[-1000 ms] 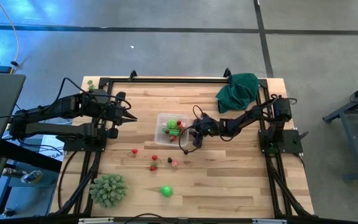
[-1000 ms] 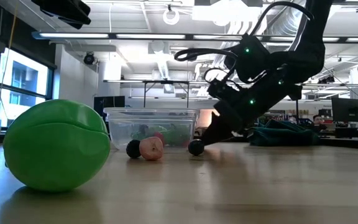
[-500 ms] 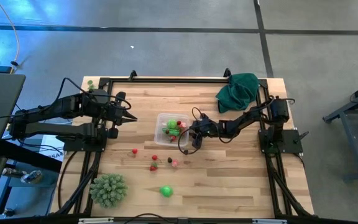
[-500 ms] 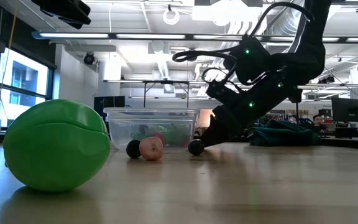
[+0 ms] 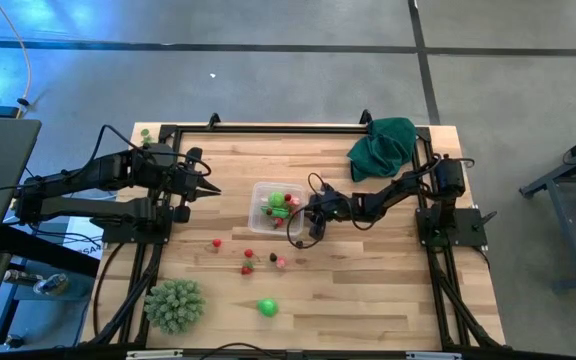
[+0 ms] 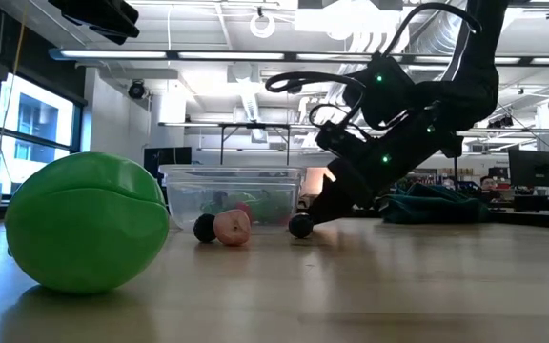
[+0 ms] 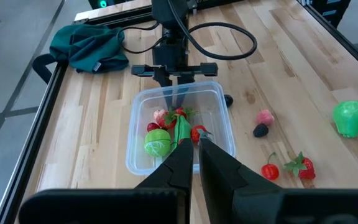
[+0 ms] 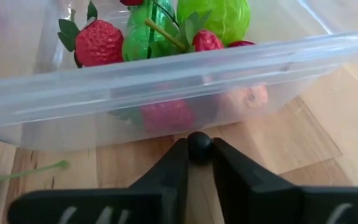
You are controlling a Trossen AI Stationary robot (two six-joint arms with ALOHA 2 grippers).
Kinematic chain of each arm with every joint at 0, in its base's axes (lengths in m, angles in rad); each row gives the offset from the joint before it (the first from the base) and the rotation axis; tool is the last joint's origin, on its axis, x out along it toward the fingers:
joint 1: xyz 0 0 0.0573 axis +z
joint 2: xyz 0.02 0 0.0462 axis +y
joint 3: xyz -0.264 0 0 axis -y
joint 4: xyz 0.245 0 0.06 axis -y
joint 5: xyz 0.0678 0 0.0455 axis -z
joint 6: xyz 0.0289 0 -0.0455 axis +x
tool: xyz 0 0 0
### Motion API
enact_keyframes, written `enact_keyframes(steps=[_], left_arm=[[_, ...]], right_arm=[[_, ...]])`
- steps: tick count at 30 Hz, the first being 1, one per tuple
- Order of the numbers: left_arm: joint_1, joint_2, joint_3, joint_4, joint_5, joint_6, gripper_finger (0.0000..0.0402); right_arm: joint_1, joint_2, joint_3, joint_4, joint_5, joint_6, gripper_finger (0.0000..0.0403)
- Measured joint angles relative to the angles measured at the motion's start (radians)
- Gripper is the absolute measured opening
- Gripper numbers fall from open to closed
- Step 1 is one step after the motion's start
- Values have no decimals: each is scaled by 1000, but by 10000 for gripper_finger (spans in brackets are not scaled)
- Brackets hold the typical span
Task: Pick and placing Produce into tupperware
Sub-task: Put the blueberry into the transparent container
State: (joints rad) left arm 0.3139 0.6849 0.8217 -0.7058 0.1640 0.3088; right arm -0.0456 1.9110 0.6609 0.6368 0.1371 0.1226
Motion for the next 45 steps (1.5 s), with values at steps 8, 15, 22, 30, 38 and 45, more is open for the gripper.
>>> enact_keyframes(steps=[8, 15, 22, 30, 38, 45], left_arm=[[0, 0, 0, 0, 0, 0, 19], [0, 0, 0, 0, 0, 0, 19], [0, 0, 0, 0, 0, 0, 19], [0, 0, 0, 0, 0, 0, 19], [0, 0, 0, 0, 0, 0, 19], [0, 0, 0, 0, 0, 0, 19]], right_arm=[[2, 0, 0, 8, -8, 0, 33], [6, -9, 0, -13, 16, 4, 35], [42, -64, -2, -117, 87, 8, 35], [93, -160, -2, -229, 170, 8, 35], [136, -268, -2, -300, 234, 5, 35], [154, -356, -2, -287, 251, -26, 35]])
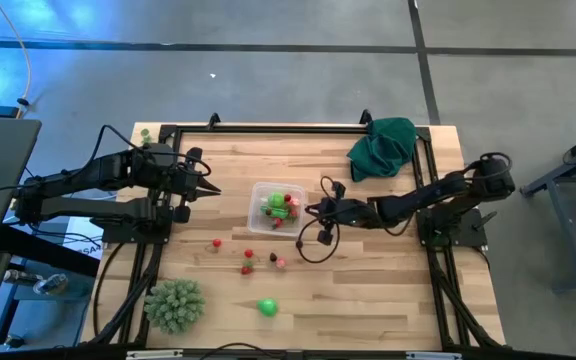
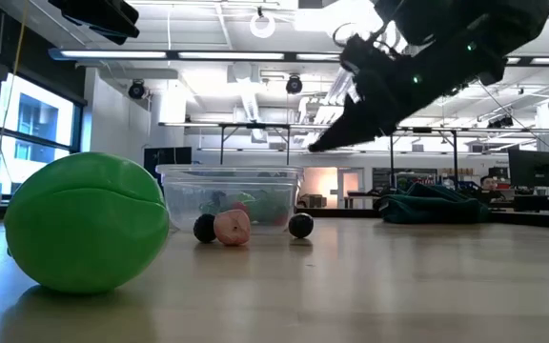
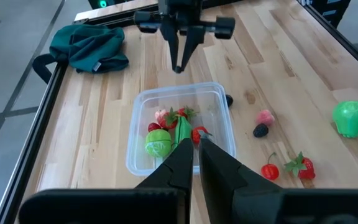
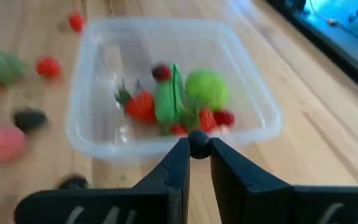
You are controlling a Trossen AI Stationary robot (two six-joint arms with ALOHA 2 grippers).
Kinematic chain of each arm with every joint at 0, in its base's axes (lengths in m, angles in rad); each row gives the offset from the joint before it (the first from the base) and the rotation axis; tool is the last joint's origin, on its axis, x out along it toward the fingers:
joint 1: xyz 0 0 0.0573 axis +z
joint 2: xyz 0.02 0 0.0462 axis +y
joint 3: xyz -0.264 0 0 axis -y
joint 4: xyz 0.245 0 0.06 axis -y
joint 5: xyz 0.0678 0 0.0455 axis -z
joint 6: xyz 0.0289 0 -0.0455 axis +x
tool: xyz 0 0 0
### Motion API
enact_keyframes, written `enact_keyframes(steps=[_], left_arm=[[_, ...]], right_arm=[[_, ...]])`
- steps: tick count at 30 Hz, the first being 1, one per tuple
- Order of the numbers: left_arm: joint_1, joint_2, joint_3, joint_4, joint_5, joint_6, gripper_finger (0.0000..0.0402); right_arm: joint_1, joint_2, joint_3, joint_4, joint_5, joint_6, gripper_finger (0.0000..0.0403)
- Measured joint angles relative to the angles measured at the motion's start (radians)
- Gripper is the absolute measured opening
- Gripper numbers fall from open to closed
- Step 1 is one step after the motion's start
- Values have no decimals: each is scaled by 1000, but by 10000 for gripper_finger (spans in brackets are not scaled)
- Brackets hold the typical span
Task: Pick and placing Produce into tupperware
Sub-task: Put the blueberry into the transparent container
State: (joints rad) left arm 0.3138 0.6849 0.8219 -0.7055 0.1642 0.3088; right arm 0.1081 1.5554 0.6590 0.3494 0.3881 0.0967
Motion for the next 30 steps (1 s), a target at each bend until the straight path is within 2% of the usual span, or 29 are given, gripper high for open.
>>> enact_keyframes(steps=[7, 15, 23, 30], left_arm=[[0, 0, 0, 0, 0, 0, 19], [0, 0, 0, 0, 0, 0, 19], [0, 0, 0, 0, 0, 0, 19], [0, 0, 0, 0, 0, 0, 19]], right_arm=[[-1, -32, 40, 11, -17, -51, 35], [-39, 20, 279, -211, -78, -119, 35], [-99, 216, 594, -559, -171, -148, 35], [-142, 414, 802, -792, -250, -150, 35]])
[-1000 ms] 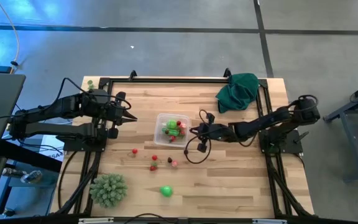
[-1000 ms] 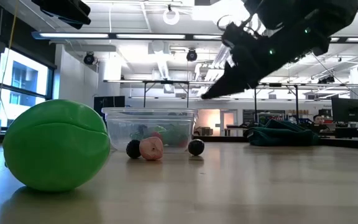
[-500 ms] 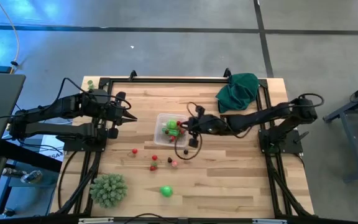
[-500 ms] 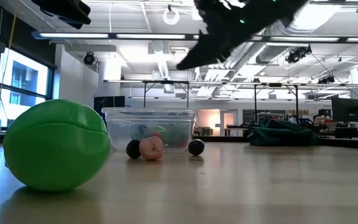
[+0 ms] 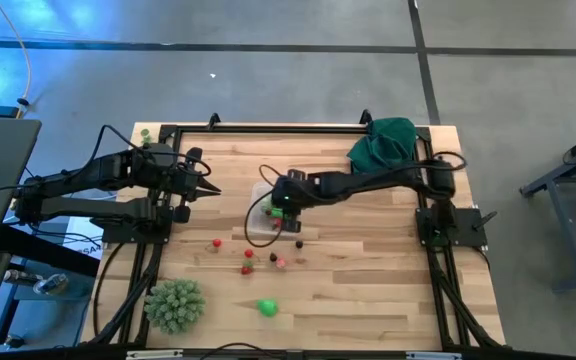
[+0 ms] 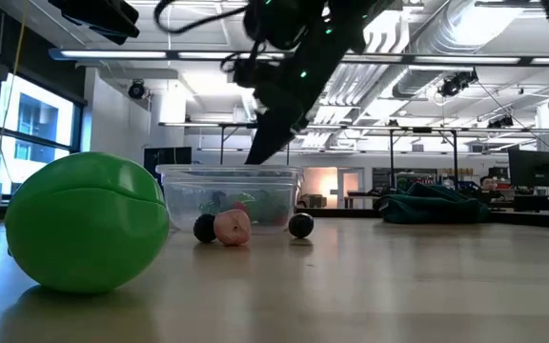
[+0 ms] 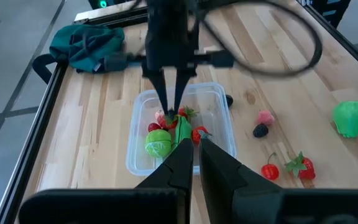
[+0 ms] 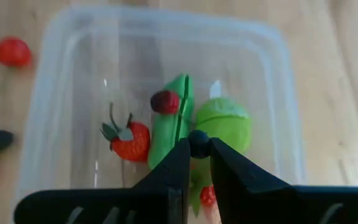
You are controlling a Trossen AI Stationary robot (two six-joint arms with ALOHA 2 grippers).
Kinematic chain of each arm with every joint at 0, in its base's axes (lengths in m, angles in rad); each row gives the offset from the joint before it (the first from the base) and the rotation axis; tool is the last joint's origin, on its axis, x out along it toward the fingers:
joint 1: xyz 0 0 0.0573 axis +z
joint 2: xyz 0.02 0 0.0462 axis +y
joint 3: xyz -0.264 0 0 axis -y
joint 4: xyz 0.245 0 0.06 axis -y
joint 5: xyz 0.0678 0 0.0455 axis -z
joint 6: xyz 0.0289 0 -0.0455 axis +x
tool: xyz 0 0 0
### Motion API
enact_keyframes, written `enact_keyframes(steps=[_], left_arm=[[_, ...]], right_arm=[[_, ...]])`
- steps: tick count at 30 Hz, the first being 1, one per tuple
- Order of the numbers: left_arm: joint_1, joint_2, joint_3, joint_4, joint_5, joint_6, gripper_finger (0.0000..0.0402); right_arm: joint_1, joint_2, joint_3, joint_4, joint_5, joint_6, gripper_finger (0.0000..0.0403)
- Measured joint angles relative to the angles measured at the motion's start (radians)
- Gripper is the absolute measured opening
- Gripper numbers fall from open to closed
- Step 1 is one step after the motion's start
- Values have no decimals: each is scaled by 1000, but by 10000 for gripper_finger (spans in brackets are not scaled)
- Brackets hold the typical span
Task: Pick and placing Produce into tupperware
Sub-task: Put the blueberry into the transparent container
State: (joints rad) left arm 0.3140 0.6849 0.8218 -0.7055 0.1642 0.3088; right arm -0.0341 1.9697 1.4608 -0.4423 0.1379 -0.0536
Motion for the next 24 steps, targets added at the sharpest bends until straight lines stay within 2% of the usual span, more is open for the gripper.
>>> enact_keyframes(steps=[6, 17, 24], left_arm=[[0, 0, 0, 0, 0, 0, 19], [0, 0, 0, 0, 0, 0, 19], [0, 0, 0, 0, 0, 0, 19]], right_arm=[[-6, 96, 92, -80, -19, -19, 35], [-6, 114, 96, -85, -42, -8, 36], [-8, 114, 96, -76, -36, -8, 78]])
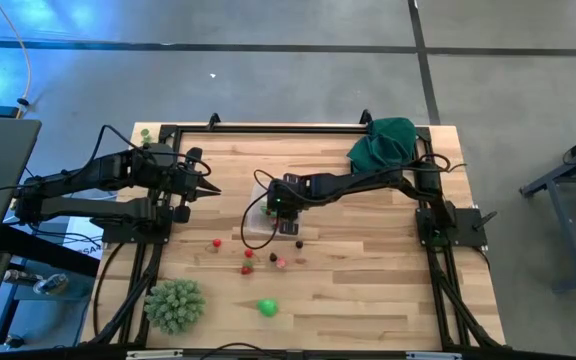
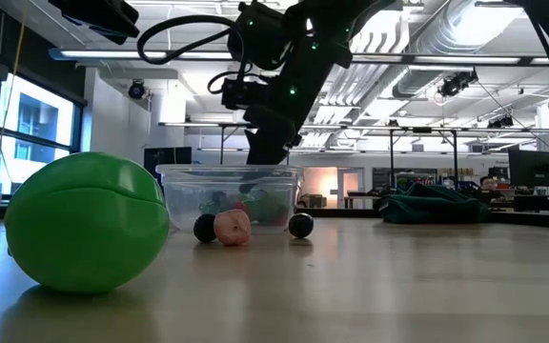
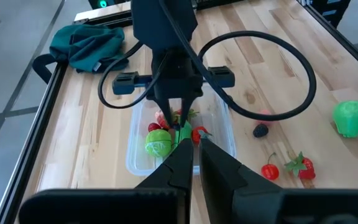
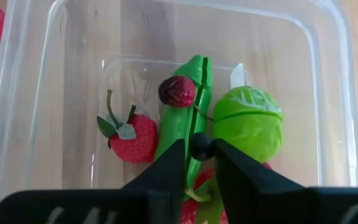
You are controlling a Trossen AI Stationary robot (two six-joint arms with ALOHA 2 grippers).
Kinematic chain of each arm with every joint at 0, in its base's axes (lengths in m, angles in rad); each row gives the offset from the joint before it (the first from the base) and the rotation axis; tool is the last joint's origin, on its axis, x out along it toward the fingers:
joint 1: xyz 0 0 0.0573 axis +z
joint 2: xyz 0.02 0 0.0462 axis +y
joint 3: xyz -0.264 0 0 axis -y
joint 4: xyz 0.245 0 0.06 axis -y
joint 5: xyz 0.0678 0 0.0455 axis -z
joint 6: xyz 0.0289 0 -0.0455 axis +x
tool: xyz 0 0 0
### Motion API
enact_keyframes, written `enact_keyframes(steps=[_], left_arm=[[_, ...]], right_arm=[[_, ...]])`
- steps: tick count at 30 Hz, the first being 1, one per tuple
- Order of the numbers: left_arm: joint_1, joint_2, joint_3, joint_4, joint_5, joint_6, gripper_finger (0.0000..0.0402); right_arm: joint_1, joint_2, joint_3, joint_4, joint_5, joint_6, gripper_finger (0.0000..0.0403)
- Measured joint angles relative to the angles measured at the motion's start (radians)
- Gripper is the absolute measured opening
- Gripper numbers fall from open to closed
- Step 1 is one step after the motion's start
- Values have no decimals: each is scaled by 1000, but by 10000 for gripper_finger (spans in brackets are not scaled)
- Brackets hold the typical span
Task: Pick and placing Produce into tupperware
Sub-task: Put the blueberry into the transparent container, then put the black cherry into the transparent container
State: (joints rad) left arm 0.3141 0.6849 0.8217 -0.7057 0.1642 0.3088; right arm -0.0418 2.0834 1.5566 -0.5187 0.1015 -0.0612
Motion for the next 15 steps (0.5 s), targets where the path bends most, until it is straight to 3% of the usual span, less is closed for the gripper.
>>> enact_keyframes(steps=[7, 15], left_arm=[[0, 0, 0, 0, 0, 0, 19], [0, 0, 0, 0, 0, 0, 19]], right_arm=[[-4, 0, 0, 0, 1, -2, 114], [24, -41, -2, -35, 73, -8, 117]])
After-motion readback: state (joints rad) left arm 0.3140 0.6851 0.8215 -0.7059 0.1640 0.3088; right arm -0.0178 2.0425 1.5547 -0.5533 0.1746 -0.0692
